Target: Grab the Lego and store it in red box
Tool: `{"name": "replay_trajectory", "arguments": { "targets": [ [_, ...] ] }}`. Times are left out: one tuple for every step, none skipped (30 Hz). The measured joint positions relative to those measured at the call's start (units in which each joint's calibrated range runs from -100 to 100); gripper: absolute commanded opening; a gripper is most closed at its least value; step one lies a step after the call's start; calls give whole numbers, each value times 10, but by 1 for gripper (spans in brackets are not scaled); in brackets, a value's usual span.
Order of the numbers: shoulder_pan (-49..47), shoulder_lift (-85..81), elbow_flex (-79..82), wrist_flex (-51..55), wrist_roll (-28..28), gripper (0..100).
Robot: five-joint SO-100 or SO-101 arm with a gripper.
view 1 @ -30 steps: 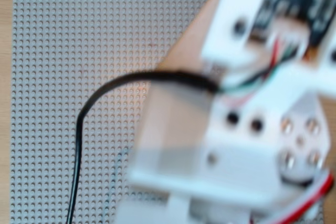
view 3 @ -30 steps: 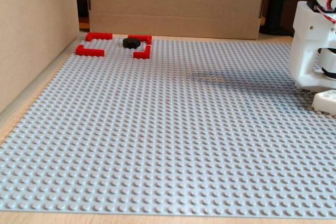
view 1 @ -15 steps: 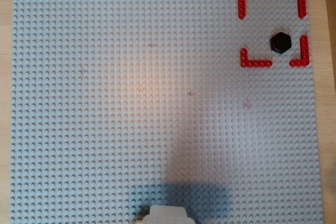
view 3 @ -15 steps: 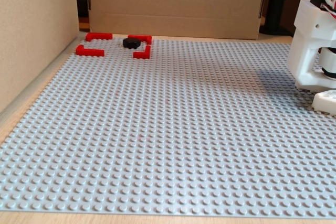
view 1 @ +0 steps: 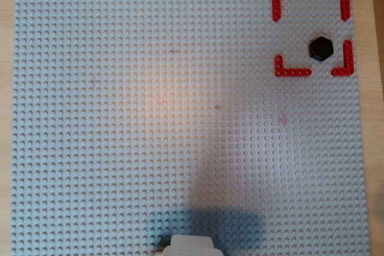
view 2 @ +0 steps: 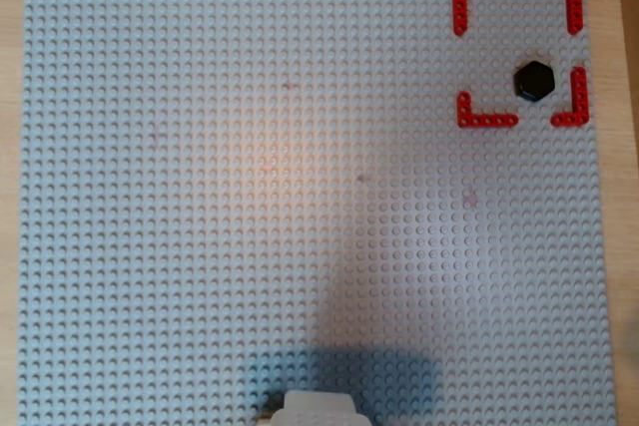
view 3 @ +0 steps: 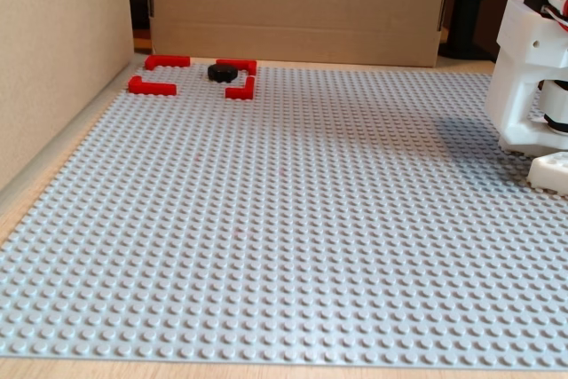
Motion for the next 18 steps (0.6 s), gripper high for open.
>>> {"name": "replay_trajectory", "arguments": {
  "targets": [
    [0, 0, 10, 0, 0, 1],
    [0, 0, 22, 1, 0, 1],
    [0, 0, 38, 2, 0, 1],
    [0, -1, 57, 2, 0, 1],
    [0, -2, 78, 2, 0, 1],
    [0, -2, 96, 2, 0, 1],
    [0, -2, 112, 2, 0, 1],
    [0, -2, 131, 2, 0, 1],
    [0, -2, 147, 2, 1, 1],
    [0, -2, 154, 2, 1, 1],
    [0, -2, 161, 2, 1, 1],
    [0, -2, 162, 2, 2, 1],
    [0, -2, 164, 2, 2, 1],
    [0, -2, 166, 2, 2, 1],
    [0, -2, 168, 2, 2, 1],
    [0, -2, 171, 2, 2, 1],
    [0, -2, 172, 2, 2, 1],
    [0, -2, 173, 2, 2, 1]
  ]
}}
